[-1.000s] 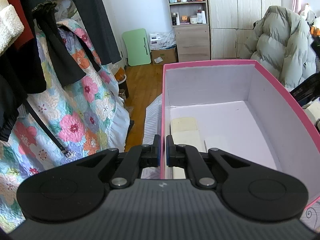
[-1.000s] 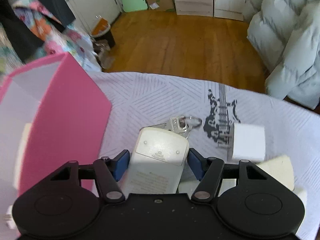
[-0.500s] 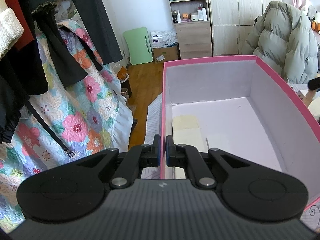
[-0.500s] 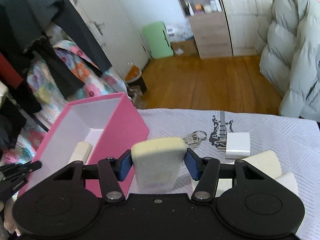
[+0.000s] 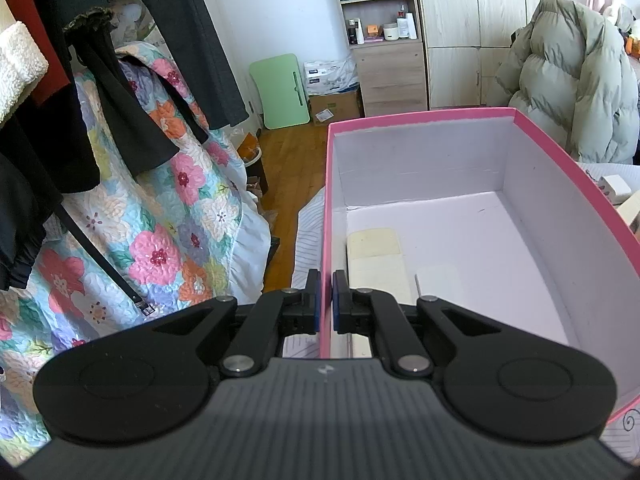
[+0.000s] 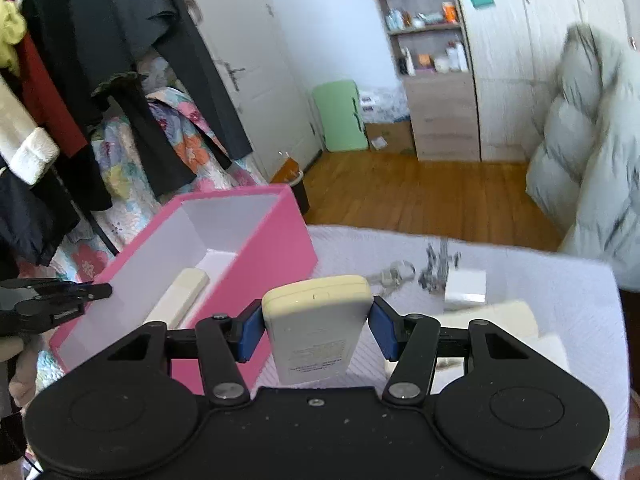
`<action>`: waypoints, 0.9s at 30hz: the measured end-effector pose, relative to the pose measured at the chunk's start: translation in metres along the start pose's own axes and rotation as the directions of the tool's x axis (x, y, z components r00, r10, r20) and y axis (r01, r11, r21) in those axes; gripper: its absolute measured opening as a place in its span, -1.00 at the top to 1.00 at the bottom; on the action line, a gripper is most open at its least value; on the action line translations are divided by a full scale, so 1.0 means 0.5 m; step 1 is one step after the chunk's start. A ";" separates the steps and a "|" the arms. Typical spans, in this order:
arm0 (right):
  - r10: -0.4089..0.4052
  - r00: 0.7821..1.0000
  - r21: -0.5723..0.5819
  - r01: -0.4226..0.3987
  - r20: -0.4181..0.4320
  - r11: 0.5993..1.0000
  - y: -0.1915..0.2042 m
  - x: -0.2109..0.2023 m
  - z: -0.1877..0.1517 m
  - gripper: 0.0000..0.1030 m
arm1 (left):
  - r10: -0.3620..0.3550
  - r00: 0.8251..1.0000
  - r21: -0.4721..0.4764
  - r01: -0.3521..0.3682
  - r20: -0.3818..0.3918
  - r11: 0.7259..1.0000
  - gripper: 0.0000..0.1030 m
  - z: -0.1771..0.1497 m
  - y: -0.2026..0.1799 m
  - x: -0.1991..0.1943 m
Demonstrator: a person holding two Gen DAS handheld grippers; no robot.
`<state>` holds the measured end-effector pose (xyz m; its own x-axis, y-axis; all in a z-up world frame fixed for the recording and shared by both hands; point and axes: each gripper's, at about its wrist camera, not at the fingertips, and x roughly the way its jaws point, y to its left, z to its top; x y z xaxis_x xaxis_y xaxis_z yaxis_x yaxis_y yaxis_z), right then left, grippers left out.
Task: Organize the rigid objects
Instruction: 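Lower the cream TCL remote into the pink box and release it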
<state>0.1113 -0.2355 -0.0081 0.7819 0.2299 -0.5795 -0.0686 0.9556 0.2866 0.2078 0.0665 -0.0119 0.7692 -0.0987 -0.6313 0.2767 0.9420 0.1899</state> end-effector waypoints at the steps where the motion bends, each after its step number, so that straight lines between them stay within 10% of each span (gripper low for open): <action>1: 0.005 1.000 -0.016 -0.005 0.011 1.000 0.009 -0.010 0.009 -0.19 | 0.001 1.000 0.001 -0.001 0.000 1.000 0.91 0.000 0.001 0.000; 11: 0.141 0.984 -0.151 -0.124 0.106 0.981 0.138 -0.033 0.121 -0.19 | 0.010 1.000 0.011 -0.010 0.002 1.000 0.91 -0.001 -0.007 -0.003; 18: 0.279 0.960 -0.074 -0.280 -0.021 0.957 0.211 0.135 0.145 -0.19 | -0.005 1.000 -0.006 0.005 -0.004 1.000 0.91 0.002 -0.006 -0.003; 27: 0.281 0.951 -0.029 -0.287 -0.131 0.958 0.271 0.319 0.113 -0.19 | -0.014 1.000 -0.018 0.014 0.000 1.000 0.91 -0.004 0.006 0.000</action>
<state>0.2618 -0.0797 -0.0185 0.6429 0.5109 -0.5707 -0.3079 0.8545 0.4183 0.2073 0.0698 -0.0128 0.7654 -0.1123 -0.6337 0.2774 0.9461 0.1674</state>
